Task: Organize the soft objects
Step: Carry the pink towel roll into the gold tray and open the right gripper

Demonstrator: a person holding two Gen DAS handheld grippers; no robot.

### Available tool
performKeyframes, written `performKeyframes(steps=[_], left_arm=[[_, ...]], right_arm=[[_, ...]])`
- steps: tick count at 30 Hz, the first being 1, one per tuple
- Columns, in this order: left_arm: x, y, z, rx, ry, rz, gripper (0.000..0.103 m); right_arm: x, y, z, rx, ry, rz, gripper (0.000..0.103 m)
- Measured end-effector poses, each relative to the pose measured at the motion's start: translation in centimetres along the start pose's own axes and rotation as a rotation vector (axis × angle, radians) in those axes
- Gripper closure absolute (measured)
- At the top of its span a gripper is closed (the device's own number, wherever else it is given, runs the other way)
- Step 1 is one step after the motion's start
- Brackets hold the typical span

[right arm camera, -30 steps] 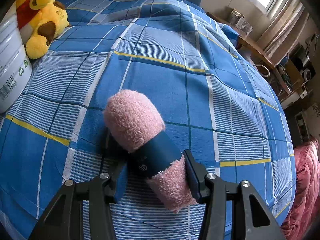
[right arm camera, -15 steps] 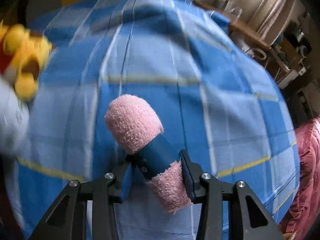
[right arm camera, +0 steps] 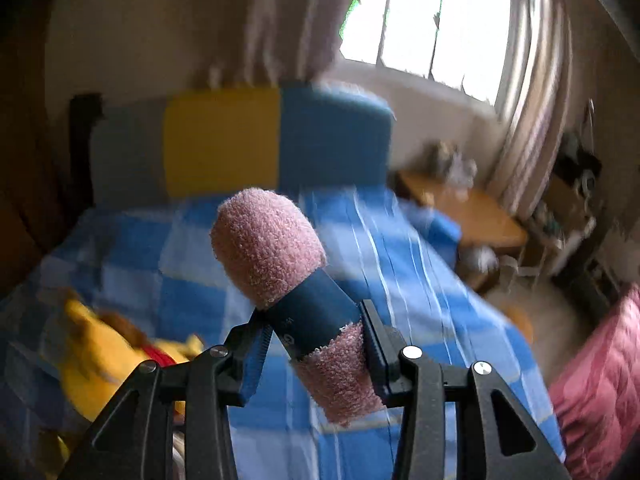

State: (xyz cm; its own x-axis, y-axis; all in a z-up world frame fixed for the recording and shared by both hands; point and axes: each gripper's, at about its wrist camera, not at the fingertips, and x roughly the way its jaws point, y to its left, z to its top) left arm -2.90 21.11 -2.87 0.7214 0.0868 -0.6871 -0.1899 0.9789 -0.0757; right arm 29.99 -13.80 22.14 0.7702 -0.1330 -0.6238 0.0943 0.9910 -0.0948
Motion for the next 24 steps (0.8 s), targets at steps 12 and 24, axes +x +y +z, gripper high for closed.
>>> performKeyframes(steps=[12, 24], left_arm=[[-1.5, 3.1, 0.5, -0.067, -0.035, 0.067, 0.033], [-3.3, 9.6, 0.3, -0.207, -0.066, 0.208, 0.033]], right_arm=[[-9.1, 20.2, -5.0, -0.526, -0.176, 0.471, 0.06], [-7.6, 29.3, -25.6, -0.758, 0.147, 0.771, 0.06]])
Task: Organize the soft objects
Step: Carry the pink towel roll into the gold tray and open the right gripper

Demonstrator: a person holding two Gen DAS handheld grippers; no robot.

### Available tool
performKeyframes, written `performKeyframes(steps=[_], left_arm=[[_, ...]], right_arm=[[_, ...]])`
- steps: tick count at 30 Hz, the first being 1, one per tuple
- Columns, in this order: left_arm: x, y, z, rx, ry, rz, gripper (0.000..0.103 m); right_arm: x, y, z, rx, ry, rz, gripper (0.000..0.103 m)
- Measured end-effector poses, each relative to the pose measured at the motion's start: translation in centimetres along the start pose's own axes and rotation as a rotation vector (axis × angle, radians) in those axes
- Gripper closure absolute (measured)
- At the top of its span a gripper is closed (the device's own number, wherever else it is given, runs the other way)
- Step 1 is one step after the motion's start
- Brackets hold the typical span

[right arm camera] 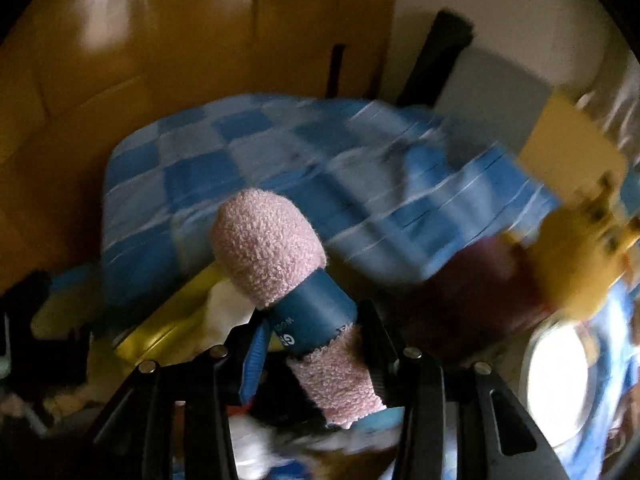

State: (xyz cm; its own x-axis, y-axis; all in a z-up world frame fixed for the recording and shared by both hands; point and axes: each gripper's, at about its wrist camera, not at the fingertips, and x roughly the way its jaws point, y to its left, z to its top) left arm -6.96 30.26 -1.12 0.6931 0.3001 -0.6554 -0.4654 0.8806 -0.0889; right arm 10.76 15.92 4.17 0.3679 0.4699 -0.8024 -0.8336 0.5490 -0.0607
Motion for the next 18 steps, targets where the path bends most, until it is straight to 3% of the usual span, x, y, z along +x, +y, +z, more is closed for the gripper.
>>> performKeyframes(steps=[3, 9, 18], left_arm=[[0.0, 0.7, 0.0, -0.019, -0.004, 0.019, 0.033], [0.0, 0.1, -0.3, -0.017, 0.004, 0.0, 0.032], [0.3, -1.4, -0.9, 0.0, 0.026, -0.028, 0.031]], right_arm=[[2.0, 2.1, -2.2, 0.033, 0.049, 0.08, 0.06], [3.8, 4.4, -5.4, 0.108, 0.094, 0.099, 0.06], [6.1, 6.7, -7.2, -0.006, 0.115, 0.006, 0.06]])
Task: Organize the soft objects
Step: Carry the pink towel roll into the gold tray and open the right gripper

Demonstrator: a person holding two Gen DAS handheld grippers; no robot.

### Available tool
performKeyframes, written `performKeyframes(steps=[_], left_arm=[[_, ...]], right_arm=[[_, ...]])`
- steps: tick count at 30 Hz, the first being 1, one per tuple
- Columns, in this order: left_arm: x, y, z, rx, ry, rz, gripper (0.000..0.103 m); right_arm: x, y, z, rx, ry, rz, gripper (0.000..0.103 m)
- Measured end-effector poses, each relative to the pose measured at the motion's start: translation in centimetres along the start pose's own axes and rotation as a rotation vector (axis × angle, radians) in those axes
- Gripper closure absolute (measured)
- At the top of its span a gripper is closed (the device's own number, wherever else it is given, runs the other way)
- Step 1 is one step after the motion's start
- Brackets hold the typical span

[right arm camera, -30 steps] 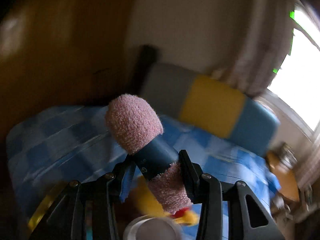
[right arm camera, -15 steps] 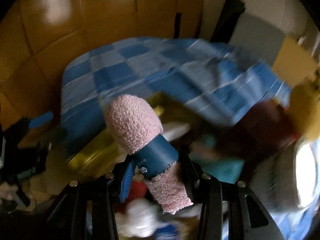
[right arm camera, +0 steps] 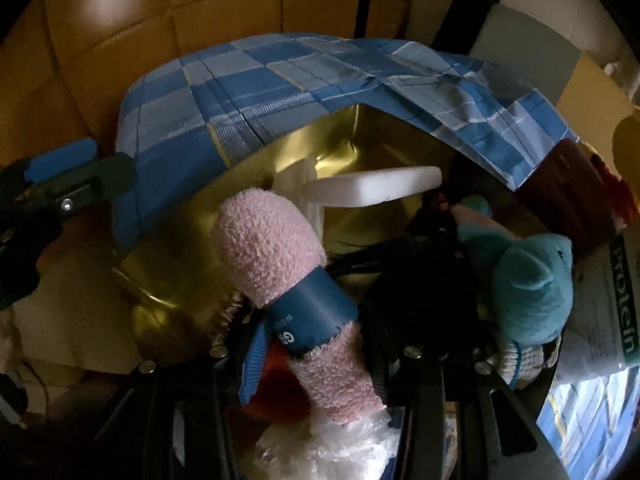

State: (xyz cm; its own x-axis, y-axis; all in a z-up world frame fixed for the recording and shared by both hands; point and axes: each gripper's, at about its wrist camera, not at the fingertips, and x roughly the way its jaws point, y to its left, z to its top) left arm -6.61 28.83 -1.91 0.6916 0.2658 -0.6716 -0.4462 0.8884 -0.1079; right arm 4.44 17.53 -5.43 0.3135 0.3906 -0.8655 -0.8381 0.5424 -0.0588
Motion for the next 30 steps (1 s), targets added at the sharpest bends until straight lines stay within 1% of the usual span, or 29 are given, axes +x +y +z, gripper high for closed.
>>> performKeyframes(steps=[4, 8, 10, 12, 15, 20, 24, 27, 28, 30], left_arm=[[-0.1, -0.9, -0.3, 0.019, -0.002, -0.008, 0.027], [-0.2, -1.5, -0.4, 0.034, -0.006, -0.013, 0.026], [-0.2, -1.6, -0.4, 0.038, -0.006, -0.013, 0.025], [-0.2, -1.6, -0.4, 0.037, -0.004, -0.008, 0.024], [-0.2, -1.6, -0.3, 0.033, -0.004, 0.0, 0.022], [-0.4, -1.8, -0.3, 0.035, -0.008, 0.006, 0.019], [-0.5, -2.1, -0.3, 0.041, -0.01, 0.007, 0.019], [-0.6, -2.3, -0.3, 0.04, -0.011, 0.005, 0.019], [-0.7, -2.3, -0.3, 0.041, -0.013, 0.006, 0.019], [-0.9, -2.3, -0.3, 0.041, -0.017, 0.006, 0.018]], right_arm=[[1.0, -0.6, 0.2, 0.017, 0.011, -0.038, 0.06], [1.6, -1.3, 0.2, 0.036, 0.025, -0.129, 0.061], [1.6, -1.5, -0.2, 0.045, 0.025, -0.108, 0.061], [1.0, -2.0, -0.7, 0.082, 0.004, -0.033, 0.059], [0.0, -2.7, -1.2, 0.134, -0.033, 0.033, 0.057], [-1.6, -3.5, -1.8, 0.204, -0.082, 0.086, 0.052], [-3.3, -3.4, -2.0, 0.228, -0.138, 0.102, 0.051], [-3.8, -3.2, -1.9, 0.232, -0.165, 0.105, 0.051], [-3.8, -3.1, -1.8, 0.227, -0.17, 0.102, 0.051], [-3.1, -2.6, -1.8, 0.206, -0.163, 0.067, 0.052]])
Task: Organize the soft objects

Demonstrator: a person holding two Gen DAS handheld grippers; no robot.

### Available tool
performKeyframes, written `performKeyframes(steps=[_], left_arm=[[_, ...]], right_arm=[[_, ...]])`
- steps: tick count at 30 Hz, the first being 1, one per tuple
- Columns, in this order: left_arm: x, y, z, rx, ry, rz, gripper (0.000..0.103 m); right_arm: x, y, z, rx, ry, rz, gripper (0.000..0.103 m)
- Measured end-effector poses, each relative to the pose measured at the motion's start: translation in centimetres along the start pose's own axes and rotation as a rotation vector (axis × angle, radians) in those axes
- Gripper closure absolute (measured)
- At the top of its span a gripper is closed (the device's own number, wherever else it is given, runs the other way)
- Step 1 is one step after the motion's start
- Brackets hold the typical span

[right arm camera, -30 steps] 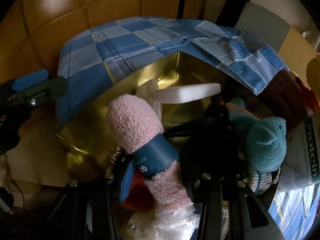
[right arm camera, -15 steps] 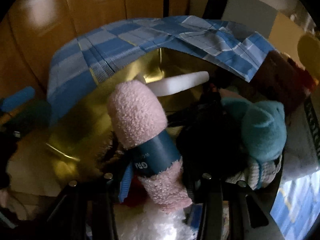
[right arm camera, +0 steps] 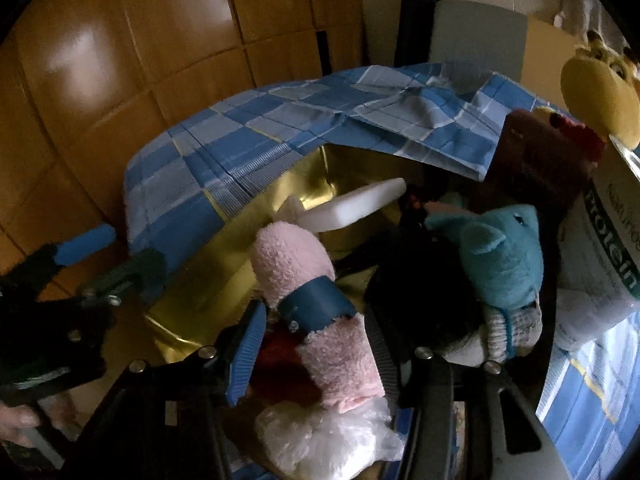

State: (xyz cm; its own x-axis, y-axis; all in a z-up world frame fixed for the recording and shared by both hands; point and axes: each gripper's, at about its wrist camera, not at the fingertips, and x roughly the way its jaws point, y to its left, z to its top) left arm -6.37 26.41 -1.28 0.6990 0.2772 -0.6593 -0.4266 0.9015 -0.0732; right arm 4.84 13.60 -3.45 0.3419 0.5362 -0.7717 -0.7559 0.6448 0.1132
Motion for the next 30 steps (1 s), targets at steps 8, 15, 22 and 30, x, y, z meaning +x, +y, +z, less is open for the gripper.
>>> performKeyframes(steps=[8, 15, 22, 30], left_arm=[[-0.6, -0.3, 0.0, 0.008, -0.009, -0.003, 0.011], [-1.1, -1.3, -0.2, 0.028, -0.02, -0.008, 0.007], [-2.2, -2.6, -0.3, 0.04, -0.048, -0.013, 0.0], [-3.2, -5.5, -0.6, 0.068, -0.051, -0.053, 0.0]], right_arm=[[1.1, 0.5, -0.8, -0.007, 0.037, 0.004, 0.058], [-1.5, -0.3, -1.7, 0.036, -0.042, -0.059, 0.032], [-4.3, -1.7, -2.8, 0.127, -0.141, -0.196, 0.026], [-8.0, -3.5, -4.8, 0.27, -0.231, -0.359, 0.022]])
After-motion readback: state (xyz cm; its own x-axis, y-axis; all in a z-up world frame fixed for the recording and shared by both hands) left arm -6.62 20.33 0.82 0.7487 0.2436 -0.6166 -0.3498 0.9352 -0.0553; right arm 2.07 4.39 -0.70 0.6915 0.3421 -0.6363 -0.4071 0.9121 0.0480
